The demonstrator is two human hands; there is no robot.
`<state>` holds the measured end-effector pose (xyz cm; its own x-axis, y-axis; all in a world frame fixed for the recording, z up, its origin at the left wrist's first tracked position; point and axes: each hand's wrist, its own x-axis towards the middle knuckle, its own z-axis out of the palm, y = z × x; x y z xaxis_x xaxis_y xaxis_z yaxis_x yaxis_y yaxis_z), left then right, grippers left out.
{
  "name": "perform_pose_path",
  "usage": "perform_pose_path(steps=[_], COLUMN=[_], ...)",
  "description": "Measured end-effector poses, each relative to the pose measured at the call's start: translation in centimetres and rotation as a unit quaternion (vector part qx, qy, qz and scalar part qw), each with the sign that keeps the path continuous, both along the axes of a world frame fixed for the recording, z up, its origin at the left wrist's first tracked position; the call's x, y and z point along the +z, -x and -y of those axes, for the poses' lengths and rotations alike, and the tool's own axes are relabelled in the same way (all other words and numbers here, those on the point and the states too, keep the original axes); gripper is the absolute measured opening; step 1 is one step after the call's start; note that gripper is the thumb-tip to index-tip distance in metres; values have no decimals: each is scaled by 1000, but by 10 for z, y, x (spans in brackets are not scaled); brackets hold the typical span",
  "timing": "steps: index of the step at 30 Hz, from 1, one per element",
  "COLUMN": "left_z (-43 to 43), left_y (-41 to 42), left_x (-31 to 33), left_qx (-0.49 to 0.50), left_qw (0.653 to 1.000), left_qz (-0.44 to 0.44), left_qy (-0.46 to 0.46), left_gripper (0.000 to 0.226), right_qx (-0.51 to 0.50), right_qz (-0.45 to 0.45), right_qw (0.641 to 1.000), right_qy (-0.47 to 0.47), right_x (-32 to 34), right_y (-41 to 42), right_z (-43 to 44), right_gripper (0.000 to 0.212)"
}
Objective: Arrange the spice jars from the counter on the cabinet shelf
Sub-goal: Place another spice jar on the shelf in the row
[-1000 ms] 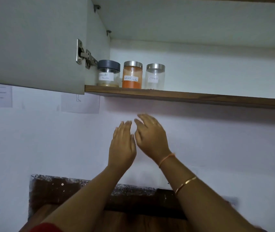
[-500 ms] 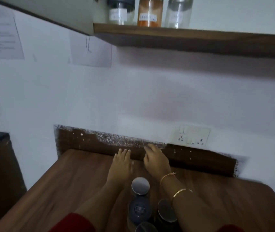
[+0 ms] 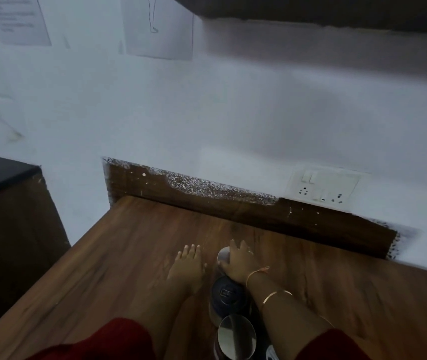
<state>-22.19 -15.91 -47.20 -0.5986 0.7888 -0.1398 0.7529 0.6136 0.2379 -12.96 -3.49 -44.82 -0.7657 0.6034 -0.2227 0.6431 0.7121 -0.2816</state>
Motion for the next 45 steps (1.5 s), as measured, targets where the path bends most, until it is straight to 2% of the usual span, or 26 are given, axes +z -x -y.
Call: perform_pose_path(steps=[10,13,18,20,21,23,25,29,31,37,41,45], left_z=[-11,-13,-19,-25,-29,-36,-42,-48,-50,-53,-53,-51], left_y=[15,18,17,17,17,16,15,17,19,12,2,-14], left_x=[-1,-3,0,8,13,24,36,54,61,97,124,157], left_qx=[70,86,150,202,230,263,274,258,219,114,26,-40], left_qw=[988,984,955,918,886,803,730,553,500,425,393,382], left_qz=[86,107,200,270,324,441,523,692,732,800,821,823], left_qy=[-107,-112,-161,-208,-237,-301,-344,-384,-408,-408,-412,-418], left_gripper=[50,49,54,54,55,58,59,75,72,63,67,67], right_qx=[-21,-38,-138,-138,-131,-111,-90,-41,-9,49,78,57], right_qz=[-10,-47,-166,-193,-202,-216,-241,-305,-320,-405,-487,-579], right_qw=[1000,998,971,964,962,956,948,929,922,882,839,790], right_qy=[15,26,108,119,131,163,186,206,216,234,230,196], right_x=[-15,-17,-6,6,13,32,53,97,118,172,203,224], right_y=[12,13,17,20,23,25,25,18,12,-5,-14,-19], right_z=[-8,-13,-22,-30,-34,-41,-45,-43,-40,-30,-23,-18], right_gripper=[81,72,80,78,77,75,72,61,57,49,46,45])
